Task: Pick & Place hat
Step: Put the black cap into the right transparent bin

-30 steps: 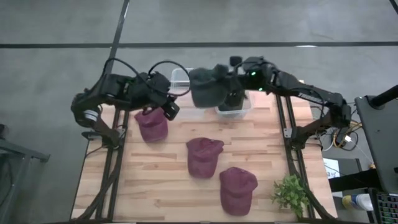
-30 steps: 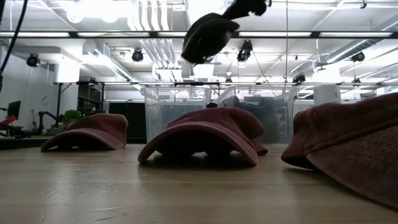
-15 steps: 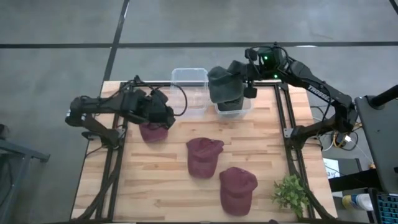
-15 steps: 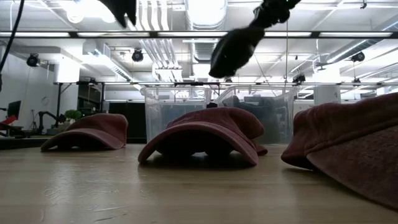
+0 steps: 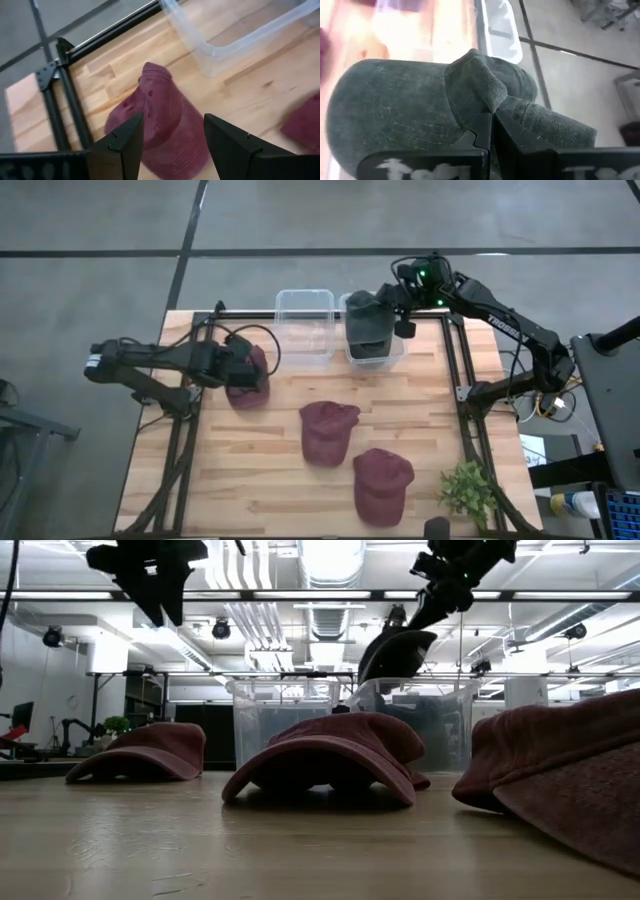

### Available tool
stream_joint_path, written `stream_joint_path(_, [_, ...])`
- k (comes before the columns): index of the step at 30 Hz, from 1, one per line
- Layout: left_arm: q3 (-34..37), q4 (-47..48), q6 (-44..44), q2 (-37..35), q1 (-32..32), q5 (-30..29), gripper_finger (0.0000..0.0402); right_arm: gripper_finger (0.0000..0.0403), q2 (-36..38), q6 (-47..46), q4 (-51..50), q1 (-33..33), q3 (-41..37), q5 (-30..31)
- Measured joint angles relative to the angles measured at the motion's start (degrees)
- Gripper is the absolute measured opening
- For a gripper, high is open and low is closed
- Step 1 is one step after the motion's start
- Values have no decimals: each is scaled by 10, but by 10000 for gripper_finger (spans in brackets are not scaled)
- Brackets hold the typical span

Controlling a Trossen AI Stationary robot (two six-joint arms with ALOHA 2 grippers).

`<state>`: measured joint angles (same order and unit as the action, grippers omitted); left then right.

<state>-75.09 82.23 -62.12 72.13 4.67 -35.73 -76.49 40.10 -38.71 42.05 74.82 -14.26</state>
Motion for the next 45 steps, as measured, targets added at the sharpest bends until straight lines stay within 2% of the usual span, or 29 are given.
stream_joint_path(3, [14,-29,3,-18,0,0,197,8,-5,0,10,6,-18,-30])
stream_joint_path(7, [23,-56,10,-32,0,-2,197,8,-13,0,36,13,-50,-32])
stream_joint_path(15, [24,-71,23,-38,0,-2,197,8,-30,1,46,26,-93,17])
stream_joint_path(19, [24,-73,24,-37,0,-1,197,8,-24,3,43,35,-104,22])
stream_joint_path(27, [24,-75,24,-36,0,-1,197,8,-8,9,27,48,-94,25])
stream_joint_path(36, [24,-79,24,-36,0,-1,197,8,-7,62,-53,50,-69,25])
stream_joint_path(40, [24,-84,25,-36,0,-1,197,8,-7,87,-79,50,-58,54])
stream_joint_path(45, [24,-88,25,-36,0,-1,197,8,-5,97,-77,40,-46,54])
